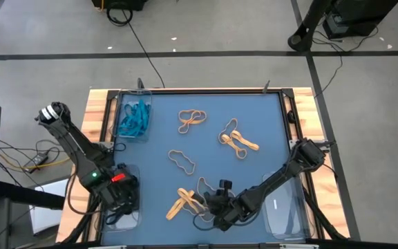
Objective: Sort rubber bands into baskets
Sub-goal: Put the black rubber band into the bottom left transparent bin
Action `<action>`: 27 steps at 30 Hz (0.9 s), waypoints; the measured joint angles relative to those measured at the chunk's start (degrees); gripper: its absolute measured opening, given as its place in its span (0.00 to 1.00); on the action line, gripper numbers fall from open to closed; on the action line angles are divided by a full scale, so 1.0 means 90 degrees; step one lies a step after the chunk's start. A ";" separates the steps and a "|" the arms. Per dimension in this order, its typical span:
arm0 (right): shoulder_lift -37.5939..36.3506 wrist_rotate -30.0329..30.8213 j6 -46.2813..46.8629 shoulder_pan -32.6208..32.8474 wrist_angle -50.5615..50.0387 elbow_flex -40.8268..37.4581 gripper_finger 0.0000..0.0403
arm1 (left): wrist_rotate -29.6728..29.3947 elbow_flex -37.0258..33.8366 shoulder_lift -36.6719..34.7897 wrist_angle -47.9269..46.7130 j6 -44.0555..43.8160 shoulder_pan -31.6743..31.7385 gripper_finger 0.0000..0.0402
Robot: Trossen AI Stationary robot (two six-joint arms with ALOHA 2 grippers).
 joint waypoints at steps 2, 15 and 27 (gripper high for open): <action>0.0000 -0.0118 0.0046 -0.0069 0.0200 -0.0157 0.41 | -0.0015 0.0002 -0.0151 -0.0008 -0.0086 0.0000 0.33; -0.0005 0.0059 -0.0135 -0.0217 0.0981 -0.0581 0.21 | -0.1824 0.0652 -0.0798 -0.0025 -0.0148 -0.0111 0.51; -0.0196 0.0734 -0.0256 -0.0218 0.0768 -0.0557 0.02 | -0.4908 0.0432 -0.0387 0.2801 0.1901 0.0202 0.50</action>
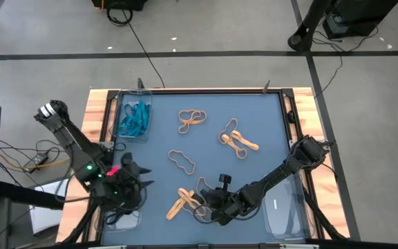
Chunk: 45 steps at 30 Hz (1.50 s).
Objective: Sort rubber bands into baskets
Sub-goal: Put the black rubber band into the bottom left transparent bin
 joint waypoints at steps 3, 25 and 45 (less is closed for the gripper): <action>-0.0181 0.0245 -0.0013 0.0058 -0.0085 0.0003 0.01 | -0.0362 -0.0174 0.0240 0.0369 0.0026 0.0122 0.50; -0.0075 -0.0289 0.1435 -0.0038 0.0248 -0.0038 0.50 | -0.0083 -0.1756 0.2373 0.7273 0.3339 0.1209 0.50; 0.0215 -0.0517 0.0952 -0.0066 0.0744 -0.0104 0.27 | 0.0324 -0.1748 0.3224 0.8279 0.3336 0.1481 0.50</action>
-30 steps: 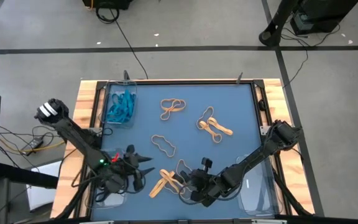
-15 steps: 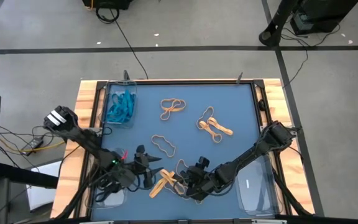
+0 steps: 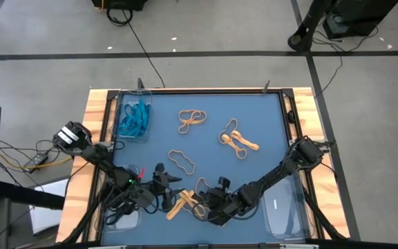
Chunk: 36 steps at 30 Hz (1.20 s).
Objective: Sort rubber bands into baskets
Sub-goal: Put the black rubber band into the bottom left transparent bin
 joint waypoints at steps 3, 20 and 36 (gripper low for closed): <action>-0.0023 0.0053 -0.0220 0.0000 -0.0017 0.0000 0.11 | -0.0003 -0.0002 -0.0002 -0.0004 0.0020 0.0027 0.50; -0.0633 0.0913 -0.1572 0.0185 0.0523 0.0022 0.02 | 0.0271 0.0000 0.0345 0.1184 0.1196 0.0102 0.50; -0.0631 0.0871 -0.2530 0.0216 0.1206 0.0027 0.01 | 0.1287 0.0007 0.1448 0.3566 0.1533 0.0321 0.50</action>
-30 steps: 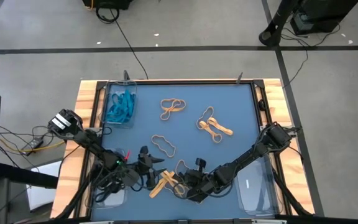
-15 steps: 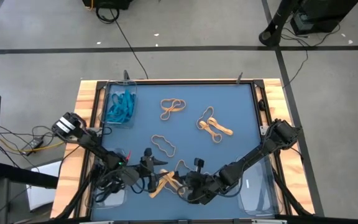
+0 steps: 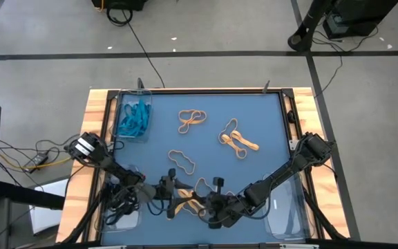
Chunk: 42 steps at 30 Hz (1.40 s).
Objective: Sort rubber bands into baskets
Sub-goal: Put the black rubber band into the bottom left transparent bin
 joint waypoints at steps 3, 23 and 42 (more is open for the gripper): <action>0.0000 -0.0031 -0.0330 0.0000 0.0149 0.0000 0.01 | 0.0157 0.0003 0.0002 0.0021 -0.0203 0.0095 0.50; 0.0000 0.0119 -0.0655 -0.0010 0.0049 0.0000 0.02 | 0.1349 0.0008 0.0000 0.0560 0.0018 0.0267 0.12; -0.0075 0.0525 -0.0026 -0.0017 -0.0431 -0.0005 0.44 | 0.0932 -0.0878 -0.1094 0.0358 -0.0534 0.0176 0.01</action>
